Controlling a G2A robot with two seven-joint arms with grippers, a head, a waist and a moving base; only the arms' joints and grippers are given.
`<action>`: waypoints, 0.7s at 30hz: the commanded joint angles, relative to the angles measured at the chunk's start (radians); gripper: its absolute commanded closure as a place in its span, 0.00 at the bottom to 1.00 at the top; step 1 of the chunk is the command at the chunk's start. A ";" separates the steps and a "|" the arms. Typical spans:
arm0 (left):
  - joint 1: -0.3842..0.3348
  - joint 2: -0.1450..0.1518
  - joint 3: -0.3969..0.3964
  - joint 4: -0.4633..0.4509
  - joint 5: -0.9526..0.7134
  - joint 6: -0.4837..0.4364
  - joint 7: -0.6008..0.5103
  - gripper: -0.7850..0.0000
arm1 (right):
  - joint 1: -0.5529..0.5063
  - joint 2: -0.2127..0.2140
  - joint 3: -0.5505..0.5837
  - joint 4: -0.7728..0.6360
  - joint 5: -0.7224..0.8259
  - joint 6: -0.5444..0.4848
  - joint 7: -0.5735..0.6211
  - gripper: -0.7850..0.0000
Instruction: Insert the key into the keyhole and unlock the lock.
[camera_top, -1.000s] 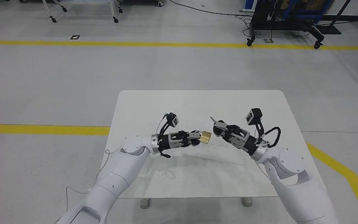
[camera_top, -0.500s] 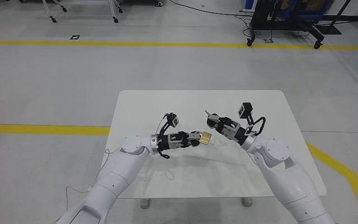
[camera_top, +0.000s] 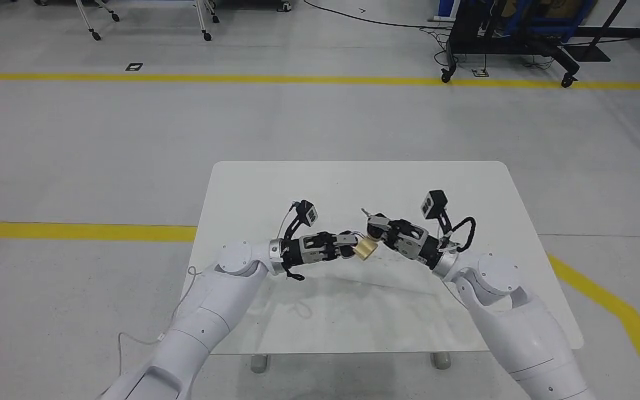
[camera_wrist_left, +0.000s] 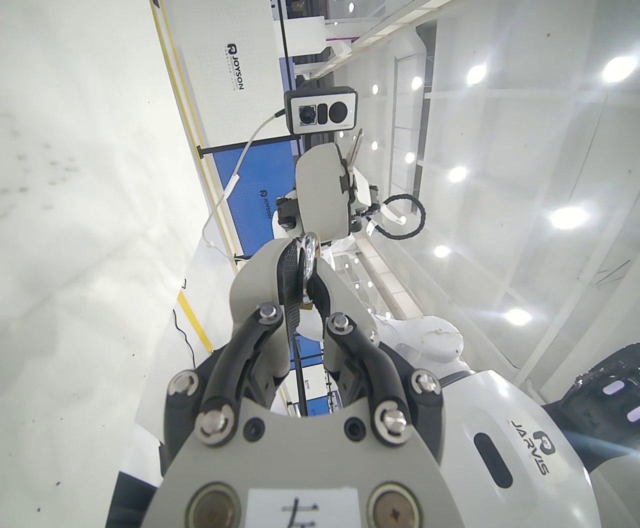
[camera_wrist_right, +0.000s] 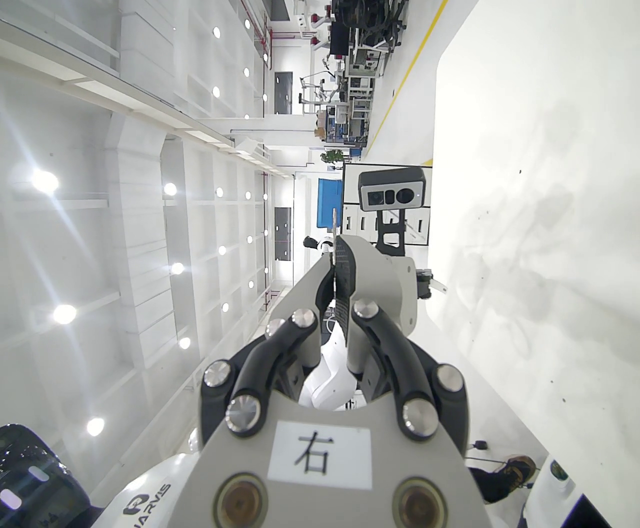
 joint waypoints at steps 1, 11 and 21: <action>0.001 0.000 -0.001 -0.001 -0.001 0.000 0.001 1.00 | -0.004 0.000 0.002 -0.005 -0.001 0.001 0.000 1.00; 0.003 -0.001 -0.005 -0.001 -0.009 0.004 -0.003 1.00 | 0.003 -0.004 -0.011 -0.010 -0.006 0.015 -0.007 1.00; 0.011 -0.004 -0.035 0.030 -0.132 0.095 -0.013 1.00 | -0.022 -0.001 0.069 -0.036 0.074 -0.033 0.008 1.00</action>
